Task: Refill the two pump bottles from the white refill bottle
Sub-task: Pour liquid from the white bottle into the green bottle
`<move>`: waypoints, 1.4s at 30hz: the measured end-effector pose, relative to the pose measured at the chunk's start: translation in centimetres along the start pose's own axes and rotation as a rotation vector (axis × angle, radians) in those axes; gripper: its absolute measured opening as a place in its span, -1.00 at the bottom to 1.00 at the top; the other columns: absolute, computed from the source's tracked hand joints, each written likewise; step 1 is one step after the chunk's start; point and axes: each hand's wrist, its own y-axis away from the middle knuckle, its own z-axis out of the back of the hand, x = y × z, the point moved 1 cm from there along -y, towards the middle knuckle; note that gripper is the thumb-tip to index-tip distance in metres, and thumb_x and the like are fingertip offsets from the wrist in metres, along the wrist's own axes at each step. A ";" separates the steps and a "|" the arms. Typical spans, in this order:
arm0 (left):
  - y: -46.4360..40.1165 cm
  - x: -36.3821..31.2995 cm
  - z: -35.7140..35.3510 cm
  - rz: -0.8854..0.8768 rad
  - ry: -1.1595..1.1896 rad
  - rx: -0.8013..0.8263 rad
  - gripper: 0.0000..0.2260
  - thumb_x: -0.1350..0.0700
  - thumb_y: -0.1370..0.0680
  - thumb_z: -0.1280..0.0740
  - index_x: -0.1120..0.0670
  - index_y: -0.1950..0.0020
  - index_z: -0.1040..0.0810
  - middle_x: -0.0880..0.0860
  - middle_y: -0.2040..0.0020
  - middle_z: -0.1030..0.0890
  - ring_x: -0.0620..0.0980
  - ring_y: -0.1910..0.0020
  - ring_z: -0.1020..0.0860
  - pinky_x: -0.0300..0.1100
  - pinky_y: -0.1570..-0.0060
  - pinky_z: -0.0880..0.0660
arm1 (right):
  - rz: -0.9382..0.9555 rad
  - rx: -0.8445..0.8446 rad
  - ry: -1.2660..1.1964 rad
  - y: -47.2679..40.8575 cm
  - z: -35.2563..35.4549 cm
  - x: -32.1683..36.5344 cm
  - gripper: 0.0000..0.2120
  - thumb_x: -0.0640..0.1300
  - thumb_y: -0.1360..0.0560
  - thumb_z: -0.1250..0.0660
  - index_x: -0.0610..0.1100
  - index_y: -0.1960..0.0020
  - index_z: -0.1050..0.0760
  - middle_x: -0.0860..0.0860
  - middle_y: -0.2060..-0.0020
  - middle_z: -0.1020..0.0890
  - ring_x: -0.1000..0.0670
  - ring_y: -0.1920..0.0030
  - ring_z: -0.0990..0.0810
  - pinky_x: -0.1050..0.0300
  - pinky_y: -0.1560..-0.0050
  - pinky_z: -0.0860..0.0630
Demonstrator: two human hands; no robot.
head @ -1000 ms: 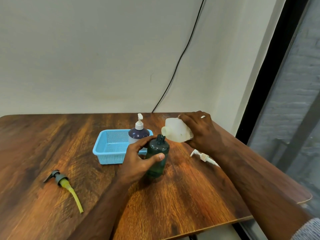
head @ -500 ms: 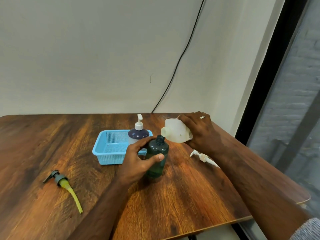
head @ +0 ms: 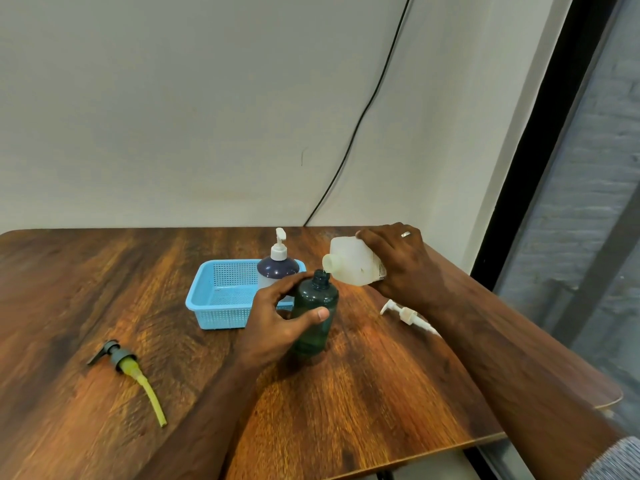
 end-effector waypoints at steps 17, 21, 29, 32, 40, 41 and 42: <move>0.2 -0.5 0.0 -0.002 -0.006 -0.009 -0.55 0.03 -0.39 -0.57 -0.24 -0.19 -0.52 -0.18 -0.20 -0.60 -0.19 -0.24 -0.51 -0.32 -0.06 -0.45 | -0.014 0.009 -0.003 0.0 -0.1 -0.1 -0.32 0.19 -0.35 -0.46 -0.02 -0.35 -0.31 -0.13 -0.22 -0.58 -0.20 -0.19 -0.54 -0.22 -0.19 -0.44; 0.3 -0.8 0.0 -0.003 -0.009 -0.009 -0.55 0.07 -0.39 -0.57 -0.25 -0.18 -0.52 -0.21 -0.17 -0.59 -0.22 -0.22 -0.51 -0.37 0.02 -0.45 | -0.017 0.014 0.001 0.0 -0.1 -0.1 -0.35 0.23 -0.37 -0.39 -0.02 -0.35 -0.31 -0.13 -0.22 -0.58 -0.19 -0.20 -0.53 -0.22 -0.18 -0.44; 0.3 -1.0 0.0 -0.004 -0.017 -0.008 -0.56 0.08 -0.40 -0.56 -0.29 -0.14 -0.50 -0.27 -0.14 -0.57 -0.32 -0.17 -0.50 -0.44 0.08 -0.45 | -0.023 0.026 -0.001 0.0 -0.2 -0.2 -0.33 0.22 -0.36 -0.42 -0.02 -0.36 -0.30 -0.14 -0.24 -0.57 -0.20 -0.21 -0.52 -0.25 -0.20 -0.44; 0.4 -0.9 0.0 -0.004 -0.021 -0.008 -0.56 0.08 -0.40 -0.56 -0.29 -0.14 -0.50 -0.27 -0.15 -0.57 -0.28 -0.19 -0.50 -0.44 0.08 -0.44 | -0.024 0.028 0.003 0.0 -0.2 -0.2 -0.32 0.20 -0.35 -0.44 -0.02 -0.36 -0.30 -0.14 -0.24 -0.57 -0.20 -0.22 -0.53 -0.25 -0.21 -0.44; 0.3 -0.7 0.0 0.005 -0.016 -0.004 -0.56 0.08 -0.40 -0.56 -0.29 -0.14 -0.50 -0.26 -0.15 -0.57 -0.24 -0.20 -0.50 -0.40 0.03 -0.42 | -0.002 0.001 0.003 0.0 -0.1 -0.1 -0.36 0.20 -0.37 -0.41 -0.03 -0.34 -0.32 -0.13 -0.22 -0.58 -0.19 -0.19 -0.53 -0.20 -0.18 -0.43; 0.2 -0.6 0.0 0.005 -0.011 -0.003 -0.56 0.08 -0.40 -0.56 -0.28 -0.15 -0.50 -0.24 -0.16 -0.58 -0.21 -0.22 -0.50 -0.38 0.01 -0.44 | 0.001 0.001 0.009 0.0 -0.1 -0.2 -0.35 0.18 -0.36 -0.43 -0.03 -0.34 -0.32 -0.13 -0.21 -0.59 -0.19 -0.19 -0.54 -0.20 -0.17 -0.44; 0.2 -0.5 -0.1 0.006 -0.009 -0.002 -0.56 0.07 -0.40 -0.57 -0.27 -0.16 -0.51 -0.22 -0.18 -0.59 -0.19 -0.23 -0.51 -0.36 0.00 -0.45 | 0.005 0.001 0.013 0.0 -0.1 -0.2 -0.34 0.17 -0.36 -0.44 -0.03 -0.35 -0.31 -0.14 -0.21 -0.59 -0.20 -0.18 -0.54 -0.21 -0.16 -0.44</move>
